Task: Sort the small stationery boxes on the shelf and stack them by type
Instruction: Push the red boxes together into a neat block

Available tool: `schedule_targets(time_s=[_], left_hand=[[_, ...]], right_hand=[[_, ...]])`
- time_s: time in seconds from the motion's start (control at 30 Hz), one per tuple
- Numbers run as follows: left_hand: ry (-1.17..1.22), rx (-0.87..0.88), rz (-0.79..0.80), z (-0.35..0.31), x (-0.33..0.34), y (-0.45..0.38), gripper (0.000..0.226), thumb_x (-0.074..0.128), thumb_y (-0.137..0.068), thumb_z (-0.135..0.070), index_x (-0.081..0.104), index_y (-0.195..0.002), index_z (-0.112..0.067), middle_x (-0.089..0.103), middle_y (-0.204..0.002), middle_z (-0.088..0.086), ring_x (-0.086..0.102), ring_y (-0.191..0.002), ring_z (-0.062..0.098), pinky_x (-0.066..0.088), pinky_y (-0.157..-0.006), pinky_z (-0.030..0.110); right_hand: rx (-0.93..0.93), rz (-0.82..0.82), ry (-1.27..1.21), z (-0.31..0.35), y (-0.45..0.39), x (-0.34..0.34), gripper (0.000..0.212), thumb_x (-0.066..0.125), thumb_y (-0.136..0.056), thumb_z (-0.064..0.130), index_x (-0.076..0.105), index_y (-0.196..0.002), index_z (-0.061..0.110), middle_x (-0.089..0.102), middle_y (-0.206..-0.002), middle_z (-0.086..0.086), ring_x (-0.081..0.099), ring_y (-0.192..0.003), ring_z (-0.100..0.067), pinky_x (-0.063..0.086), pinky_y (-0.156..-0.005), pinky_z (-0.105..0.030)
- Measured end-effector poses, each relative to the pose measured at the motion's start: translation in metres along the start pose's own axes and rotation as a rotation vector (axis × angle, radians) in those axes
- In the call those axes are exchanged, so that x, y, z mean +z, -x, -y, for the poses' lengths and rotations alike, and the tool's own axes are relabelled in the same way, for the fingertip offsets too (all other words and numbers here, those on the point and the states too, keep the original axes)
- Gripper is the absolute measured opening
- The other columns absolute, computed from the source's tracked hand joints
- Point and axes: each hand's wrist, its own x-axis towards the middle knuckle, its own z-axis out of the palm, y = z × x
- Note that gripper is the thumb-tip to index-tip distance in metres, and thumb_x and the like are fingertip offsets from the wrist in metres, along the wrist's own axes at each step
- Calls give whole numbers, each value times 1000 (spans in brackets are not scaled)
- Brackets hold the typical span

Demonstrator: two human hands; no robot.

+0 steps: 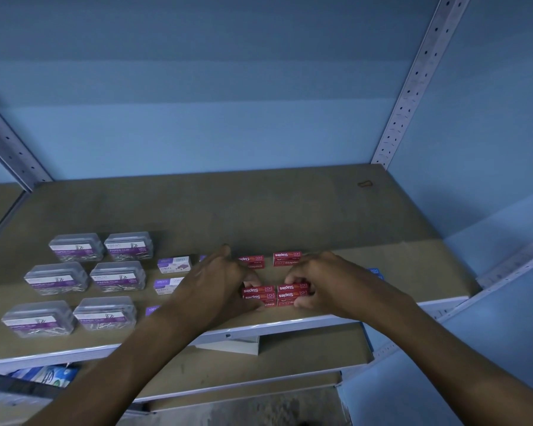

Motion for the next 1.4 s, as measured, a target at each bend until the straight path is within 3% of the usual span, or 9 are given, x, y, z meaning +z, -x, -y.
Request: schedule_targets(time_s=[0.47, 0.57, 0.67, 0.83, 1.07, 1.4], left_hand=[[58, -16, 4, 4, 11, -6, 42, 65, -78, -61, 67, -114, -40, 69, -113, -12, 57, -105, 9, 56, -85, 33], [39, 5, -6, 6, 5, -6, 50, 52, -76, -71, 68, -111, -38, 70, -107, -17, 55, -98, 10, 55, -80, 33], [5, -15, -90, 7, -11, -9, 41, 62, -78, -63, 69, -109, -36, 70, -100, -17, 49, -91, 12, 51, -76, 32], [-7, -162, -139, 11, -17, -21, 26, 67, -86, -44, 71, -109, -34, 70, -112, -11, 49, -111, 20, 47, -88, 33], [-89, -177, -93, 16, -2, -30, 22, 58, -89, -50, 71, -100, -36, 71, -101, -11, 51, -106, 18, 45, -97, 35], [28, -88, -128, 4, -14, -19, 23, 60, -88, -52, 71, -99, -34, 72, -97, -14, 51, -97, 14, 49, -77, 28]], right_hand=[[20, -32, 20, 5, 0, 3, 44, 79, -86, 38, 67, -127, 29, 70, -123, 4, 65, -103, -10, 56, -89, -27], [49, -76, -22, 5, 1, -8, 52, 81, -80, 48, 67, -126, 31, 70, -119, 10, 63, -97, -3, 53, -81, -23], [62, -183, -43, 1, -4, -26, 41, 79, -81, 48, 70, -118, 34, 65, -106, 16, 56, -87, 3, 47, -71, -21], [45, -281, -5, -9, -29, -27, 33, 78, -87, 30, 72, -120, 28, 69, -118, 6, 64, -103, -9, 53, -91, -28], [8, -233, -6, -11, -42, -11, 17, 74, -90, 23, 80, -104, 30, 77, -100, 9, 66, -82, -2, 57, -83, -27], [-35, -188, -56, -4, -17, -22, 22, 74, -91, 29, 78, -113, 28, 76, -104, 8, 67, -84, -6, 57, -75, -23]])
